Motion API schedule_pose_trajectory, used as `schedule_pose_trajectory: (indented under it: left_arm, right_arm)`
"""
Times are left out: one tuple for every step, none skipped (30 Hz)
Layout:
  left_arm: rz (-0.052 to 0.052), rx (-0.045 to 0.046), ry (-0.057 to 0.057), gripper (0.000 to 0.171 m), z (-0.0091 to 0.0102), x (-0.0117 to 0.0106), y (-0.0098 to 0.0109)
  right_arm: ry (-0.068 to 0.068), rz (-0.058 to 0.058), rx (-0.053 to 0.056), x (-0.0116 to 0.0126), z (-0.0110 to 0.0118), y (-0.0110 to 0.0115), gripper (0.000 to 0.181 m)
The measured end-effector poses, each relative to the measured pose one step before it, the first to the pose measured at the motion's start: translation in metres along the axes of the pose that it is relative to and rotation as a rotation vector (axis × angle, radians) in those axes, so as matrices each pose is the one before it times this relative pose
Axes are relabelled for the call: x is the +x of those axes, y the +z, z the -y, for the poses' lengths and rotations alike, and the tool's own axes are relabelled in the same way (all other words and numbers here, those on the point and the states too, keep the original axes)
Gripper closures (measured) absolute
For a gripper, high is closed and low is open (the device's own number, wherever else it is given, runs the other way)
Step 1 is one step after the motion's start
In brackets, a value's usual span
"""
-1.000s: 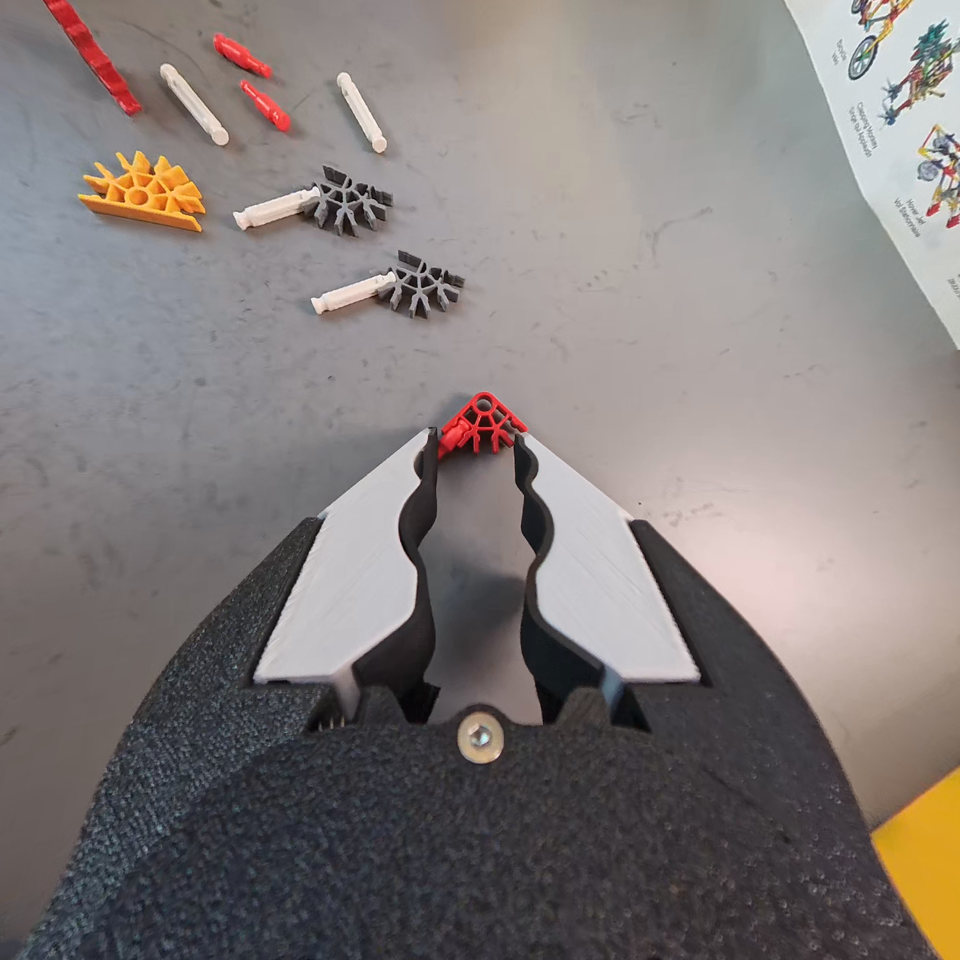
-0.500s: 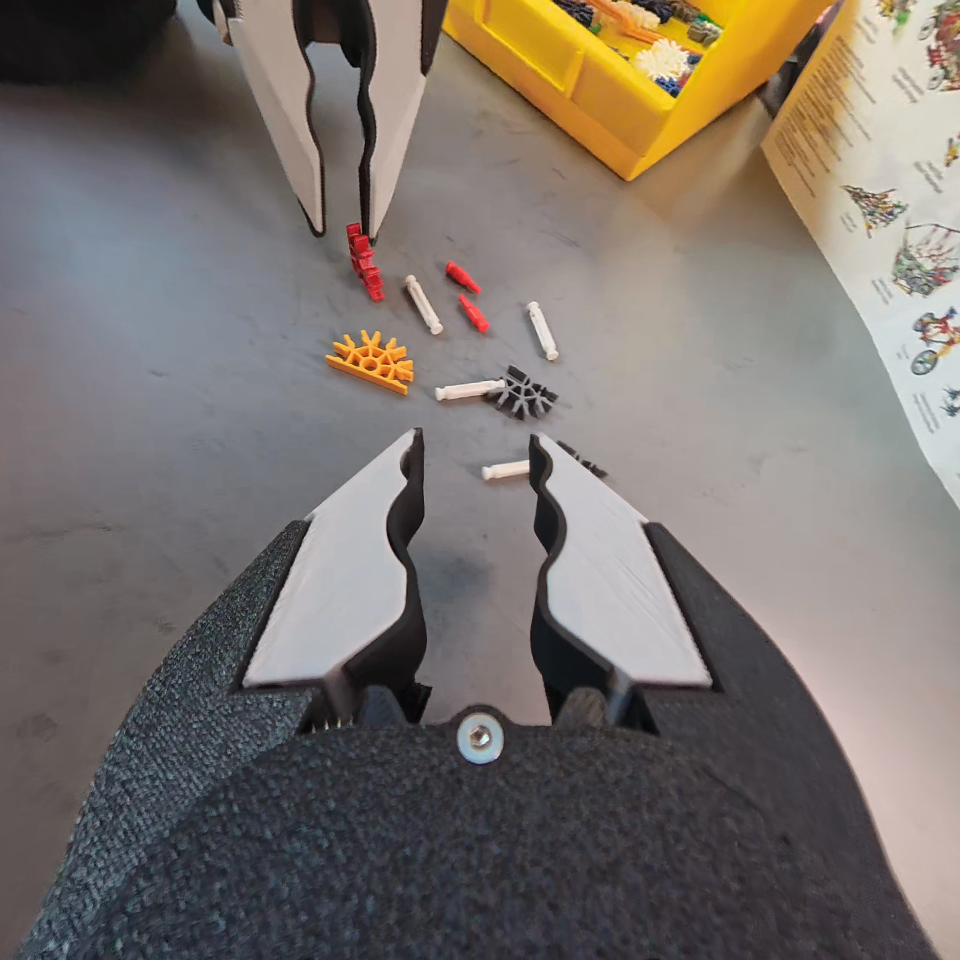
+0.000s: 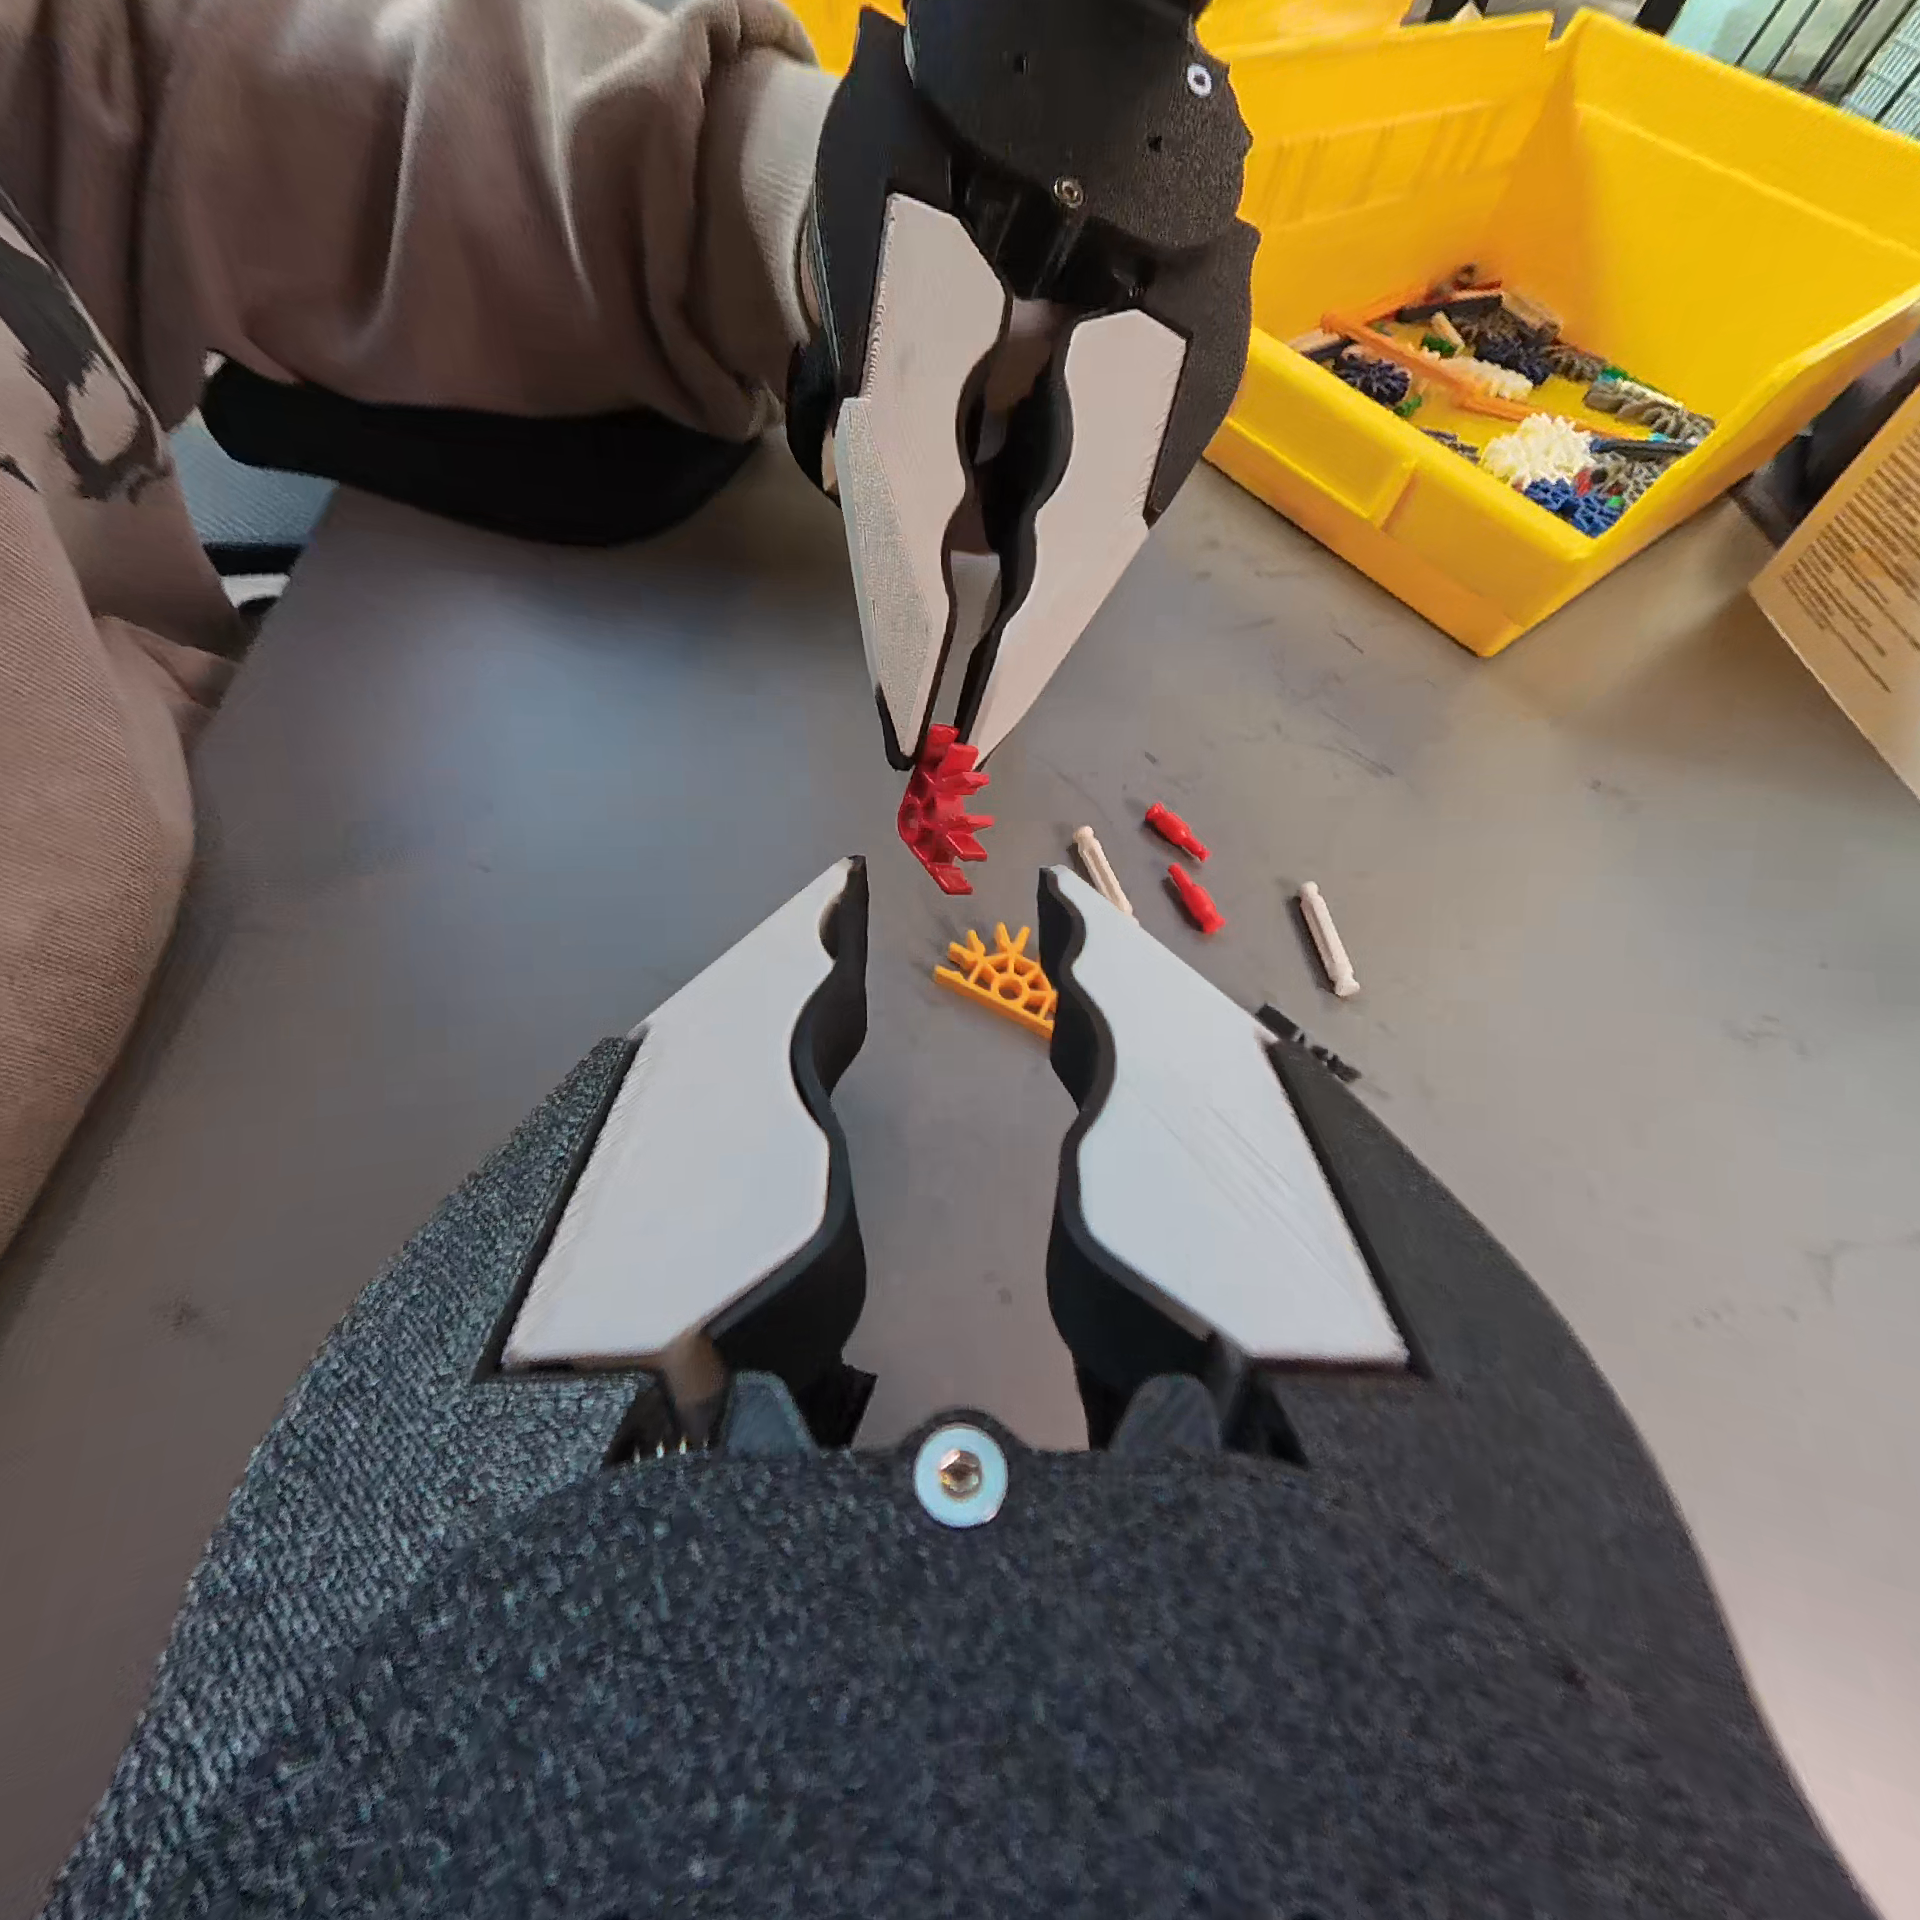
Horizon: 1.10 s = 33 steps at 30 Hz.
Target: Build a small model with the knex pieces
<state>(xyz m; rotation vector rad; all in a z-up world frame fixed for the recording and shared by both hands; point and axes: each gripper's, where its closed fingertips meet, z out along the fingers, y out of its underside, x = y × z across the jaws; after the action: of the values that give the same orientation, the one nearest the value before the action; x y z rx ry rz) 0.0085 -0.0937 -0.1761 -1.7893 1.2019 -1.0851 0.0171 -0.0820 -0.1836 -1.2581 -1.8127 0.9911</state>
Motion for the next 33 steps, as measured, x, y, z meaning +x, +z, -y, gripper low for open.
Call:
schedule_pose_trajectory:
  left_arm:
    - [-0.0042, 0.03408, 0.0104, 0.166, 0.00586, 0.00144, -0.00119]
    - [-0.0028, 0.02926, 0.0070, 0.166, 0.00480, 0.00093, -0.00116]
    - [-0.0056, 0.02568, 0.0021, 0.166, 0.00411, 0.00078, -0.00099]
    - [-0.0036, 0.02322, -0.0006, 0.166, 0.00366, 0.00027, -0.00069]
    - [0.0041, 0.01548, -0.0008, 0.166, 0.00225, -0.00120, -0.00029]
    - [0.0122, 0.00645, -0.0003, 0.166, 0.00067, -0.00232, 0.00020]
    - [0.0181, -0.00069, -0.0015, 0.166, -0.00066, -0.00348, 0.00040]
    - [0.0239, -0.00585, -0.0020, 0.166, -0.00147, -0.00436, 0.00072]
    - [0.0213, -0.01087, -0.0018, 0.170, -0.00230, -0.00390, 0.00105]
    - [0.0160, -0.01336, -0.0018, 0.171, -0.00277, -0.00287, 0.00131]
    - [0.0137, -0.01064, -0.0015, 0.171, -0.00209, -0.00235, 0.00151]
    - [0.0092, -0.01134, -0.0024, 0.171, -0.00192, -0.00146, 0.00136]
    - [0.0170, -0.02262, -0.0008, 0.171, -0.00360, -0.00274, 0.00126]
    - [0.0206, -0.02962, 0.0011, 0.171, -0.00456, -0.00311, 0.00125]
    - [0.0146, -0.02840, 0.0012, 0.171, -0.00439, -0.00214, 0.00093]
    - [0.0097, -0.02229, 0.0029, 0.170, -0.00351, -0.00137, 0.00043]
    - [0.0074, -0.01167, 0.0031, 0.170, -0.00184, -0.00113, -0.00009]
    - [0.0000, -0.00049, -0.0007, 0.168, -0.00013, -0.00007, -0.00042]
    - [-0.0085, 0.00490, -0.0051, 0.167, 0.00089, 0.00103, -0.00059]
    - [-0.0104, 0.00423, -0.0046, 0.166, 0.00074, 0.00147, -0.00023]
    - [-0.0035, -0.00074, 0.0000, 0.165, -0.00002, 0.00082, 0.00025]
    - [0.0003, -0.00645, 0.0047, 0.165, -0.00087, 0.00066, 0.00097]
    - [-0.0030, -0.00910, 0.0062, 0.165, -0.00126, 0.00146, 0.00177]
    - [-0.0039, -0.00866, 0.0060, 0.164, -0.00116, 0.00173, 0.00233]
    - [-0.0028, -0.00953, 0.0064, 0.163, -0.00121, 0.00179, 0.00286]
    - [-0.0015, -0.01442, 0.0080, 0.161, -0.00177, 0.00177, 0.00318]
    - [0.0004, -0.01808, 0.0106, 0.160, -0.00252, 0.00149, 0.00324]
    - [0.0001, -0.01789, 0.0114, 0.159, -0.00257, 0.00161, 0.00318]
    - [-0.0004, -0.01701, 0.0098, 0.158, -0.00247, 0.00143, 0.00273]
    - [0.0002, -0.01544, 0.0082, 0.158, -0.00234, 0.00112, 0.00247]
    - [-0.0006, -0.01252, 0.0068, 0.158, -0.00182, 0.00099, 0.00193]
    - [-0.0041, -0.00815, 0.0048, 0.158, -0.00132, 0.00120, 0.00138]
    - [-0.0071, -0.00498, 0.0023, 0.158, -0.00087, 0.00148, 0.00062]
  right_arm:
    - [0.0124, 0.0069, 0.0234, -0.00164, 0.00506, -0.00067, 0.155]
    - [0.0111, 0.0047, 0.0290, -0.00093, 0.00545, -0.00154, 0.160]
    - [0.0141, -0.0018, 0.0324, 0.00039, 0.00578, -0.00193, 0.163]
    - [0.0147, -0.0111, 0.0224, 0.00239, 0.00421, -0.00177, 0.168]
    - [0.0120, -0.0118, 0.0100, 0.00260, 0.00214, -0.00119, 0.171]
    - [0.0045, -0.0093, 0.0076, 0.00194, 0.00152, -0.00120, 0.172]
    - [-0.0002, -0.0102, 0.0111, 0.00187, 0.00190, -0.00143, 0.174]
    - [0.0016, -0.0029, 0.0122, 0.00073, 0.00215, -0.00146, 0.176]
    - [0.0024, -0.0095, 0.0114, 0.00153, 0.00214, -0.00098, 0.177]
    - [-0.0084, -0.0129, -0.0011, 0.00189, 0.00050, -0.00050, 0.177]
    - [-0.0209, -0.0028, -0.0179, -0.00040, -0.00222, 0.00019, 0.177]
    - [-0.0343, -0.0094, -0.0338, -0.00022, -0.00507, 0.00112, 0.178]
    - [-0.0445, -0.0216, -0.0347, 0.00061, -0.00509, 0.00119, 0.178]
    - [-0.0487, -0.0151, -0.0386, -0.00061, -0.00529, 0.00148, 0.178]
    - [-0.0482, -0.0069, -0.0486, -0.00199, -0.00653, 0.00204, 0.178]
    - [-0.0470, -0.0145, -0.0406, -0.00107, -0.00531, 0.00211, 0.178]
    - [-0.0433, -0.0078, -0.0284, -0.00205, -0.00339, 0.00193, 0.178]
    - [-0.0343, 0.0044, -0.0274, -0.00339, -0.00334, 0.00166, 0.178]
    - [-0.0307, -0.0035, -0.0290, -0.00195, -0.00373, 0.00186, 0.178]
    - [-0.0356, -0.0089, -0.0336, -0.00105, -0.00482, 0.00197, 0.178]
    - [-0.0394, -0.0107, -0.0366, -0.00084, -0.00515, 0.00206, 0.178]
    - [-0.0385, -0.0092, -0.0351, -0.00105, -0.00478, 0.00197, 0.178]
    - [-0.0301, -0.0034, -0.0287, -0.00186, -0.00361, 0.00193, 0.178]
    - [-0.0215, 0.0005, -0.0234, -0.00217, -0.00243, 0.00179, 0.178]
    - [-0.0152, 0.0073, -0.0138, -0.00295, -0.00086, 0.00149, 0.178]
    - [-0.0072, 0.0010, 0.0013, -0.00161, 0.00142, 0.00086, 0.178]
    - [-0.0003, 0.0102, 0.0054, -0.00234, 0.00199, 0.00029, 0.178]
    - [0.0058, 0.0143, 0.0037, -0.00253, 0.00134, 0.00036, 0.178]
    - [0.0003, 0.0046, -0.0006, -0.00105, 0.00029, 0.00027, 0.178]
    - [-0.0047, 0.0000, -0.0015, -0.00046, -0.00033, 0.00023, 0.178]
    - [0.0005, 0.0045, -0.0010, -0.00079, -0.00043, 0.00020, 0.178]
    - [0.0070, 0.0045, 0.0040, -0.00049, 0.00034, -0.00001, 0.178]
    - [0.0103, 0.0079, 0.0081, -0.00056, 0.00083, -0.00024, 0.178]
